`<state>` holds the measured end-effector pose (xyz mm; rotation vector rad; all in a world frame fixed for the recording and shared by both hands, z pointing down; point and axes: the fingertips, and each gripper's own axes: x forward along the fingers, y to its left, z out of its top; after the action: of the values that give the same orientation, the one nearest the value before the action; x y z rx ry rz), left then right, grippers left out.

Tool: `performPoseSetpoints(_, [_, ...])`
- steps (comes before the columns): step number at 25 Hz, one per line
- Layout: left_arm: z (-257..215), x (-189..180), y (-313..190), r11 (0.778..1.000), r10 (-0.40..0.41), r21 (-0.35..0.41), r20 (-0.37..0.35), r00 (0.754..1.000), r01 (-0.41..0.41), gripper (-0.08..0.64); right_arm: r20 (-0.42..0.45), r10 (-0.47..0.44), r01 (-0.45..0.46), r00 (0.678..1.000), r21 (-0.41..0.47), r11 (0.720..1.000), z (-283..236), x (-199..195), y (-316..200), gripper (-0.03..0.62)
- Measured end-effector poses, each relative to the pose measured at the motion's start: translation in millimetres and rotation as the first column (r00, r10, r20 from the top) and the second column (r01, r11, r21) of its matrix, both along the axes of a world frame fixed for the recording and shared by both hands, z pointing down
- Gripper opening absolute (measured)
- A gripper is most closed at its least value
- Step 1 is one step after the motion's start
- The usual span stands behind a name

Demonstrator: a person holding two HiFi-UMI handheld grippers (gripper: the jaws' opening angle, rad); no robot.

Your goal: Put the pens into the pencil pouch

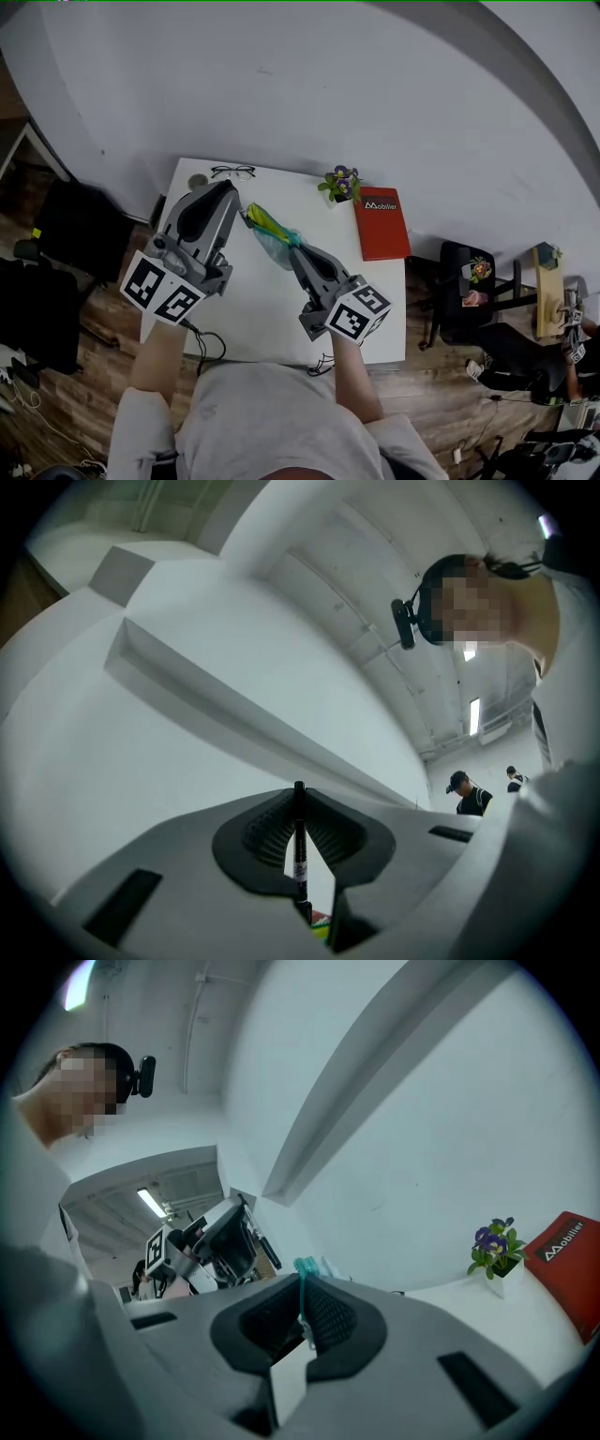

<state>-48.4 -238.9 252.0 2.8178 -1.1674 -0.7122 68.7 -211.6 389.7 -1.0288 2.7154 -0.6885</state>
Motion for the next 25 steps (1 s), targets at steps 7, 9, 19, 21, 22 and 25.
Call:
performPoseSetpoints(7, [-5, 16, -1, 0.999, -0.038, 0.006, -0.006, 0.999, 0.038, 0.054, 0.027, -0.061, 0.06, 0.998, 0.017, 0.998, -8, -2, 5, 0.035])
performPoseSetpoints(9, [1, 21, -1, 0.999, -0.038, -0.009, -0.004, 0.999, 0.038, 0.054, 0.032, -0.08, 0.079, 0.996, 0.03, 0.996, -11, -3, 6, 0.035])
performPoseSetpoints(19, [35, 43, -1, 0.996, -0.035, -0.084, 0.084, 0.996, 0.042, 0.054, 0.05, -0.137, 0.133, 0.989, 0.078, 0.988, -28, -11, 8, 0.035])
performPoseSetpoints(21, [40, 44, 0, 0.994, -0.037, -0.098, 0.101, 0.994, 0.047, 0.054, 0.054, -0.144, 0.139, 0.988, 0.09, 0.986, -32, -13, 10, 0.035])
performPoseSetpoints(22, [41, 45, 2, 0.994, -0.034, -0.102, 0.107, 0.994, 0.045, 0.054, 0.055, -0.146, 0.141, 0.988, 0.094, 0.986, -34, -13, 11, 0.035])
performPoseSetpoints(25, [42, 46, 4, 0.995, -0.014, -0.1, 0.119, 0.993, 0.026, 0.058, 0.06, -0.151, 0.145, 0.987, 0.103, 0.984, -37, -16, 11, 0.035])
